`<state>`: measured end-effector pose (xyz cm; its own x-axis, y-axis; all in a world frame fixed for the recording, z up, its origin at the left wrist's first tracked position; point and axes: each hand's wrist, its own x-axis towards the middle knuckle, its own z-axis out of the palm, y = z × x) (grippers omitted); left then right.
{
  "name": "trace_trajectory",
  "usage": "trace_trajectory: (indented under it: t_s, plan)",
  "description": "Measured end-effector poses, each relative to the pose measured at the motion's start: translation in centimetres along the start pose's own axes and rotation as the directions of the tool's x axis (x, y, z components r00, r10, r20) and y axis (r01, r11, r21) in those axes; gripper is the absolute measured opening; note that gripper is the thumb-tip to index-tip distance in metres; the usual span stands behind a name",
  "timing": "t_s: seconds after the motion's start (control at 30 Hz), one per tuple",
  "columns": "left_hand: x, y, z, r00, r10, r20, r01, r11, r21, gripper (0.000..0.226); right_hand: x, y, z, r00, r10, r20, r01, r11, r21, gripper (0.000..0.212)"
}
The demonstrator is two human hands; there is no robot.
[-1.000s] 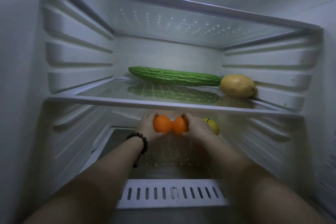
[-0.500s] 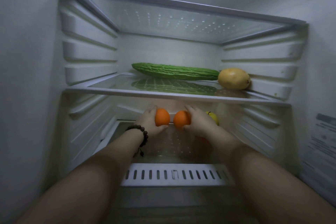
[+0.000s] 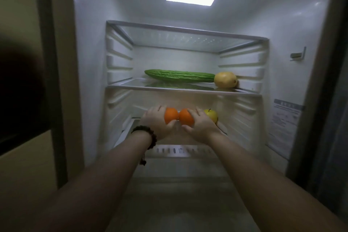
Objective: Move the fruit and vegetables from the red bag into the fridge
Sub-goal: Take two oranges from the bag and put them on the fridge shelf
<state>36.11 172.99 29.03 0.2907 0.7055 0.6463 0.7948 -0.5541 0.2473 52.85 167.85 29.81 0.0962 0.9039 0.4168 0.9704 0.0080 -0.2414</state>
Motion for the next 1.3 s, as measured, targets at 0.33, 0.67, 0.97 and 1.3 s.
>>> trace_trajectory:
  t_s: [0.33,0.67,0.97,1.3]
  plan:
    - [-12.0,1.7,-5.9,0.998,0.050,-0.026,-0.050,0.999,-0.001,0.060,-12.6,-5.0,-0.7,0.993,0.040,-0.107,-0.031,0.996,0.080,0.067]
    - [-25.3,3.6,-10.5,0.995,0.061,0.080,-0.059,0.998,-0.023,0.066,-27.8,-9.9,-0.9,0.977,0.110,-0.182,-0.090,0.989,0.115,0.058]
    - [-33.7,8.9,-12.2,0.989,0.079,0.125,-0.064,0.991,-0.119,0.067,-39.2,-9.6,-2.2,0.948,0.192,-0.254,-0.179,0.981,0.075,0.059]
    - [-43.5,20.3,-13.2,0.935,0.293,0.200,-0.224,0.924,-0.309,0.068,-54.7,-6.0,-7.1,0.869,0.331,-0.368,-0.350,0.937,0.017,0.060]
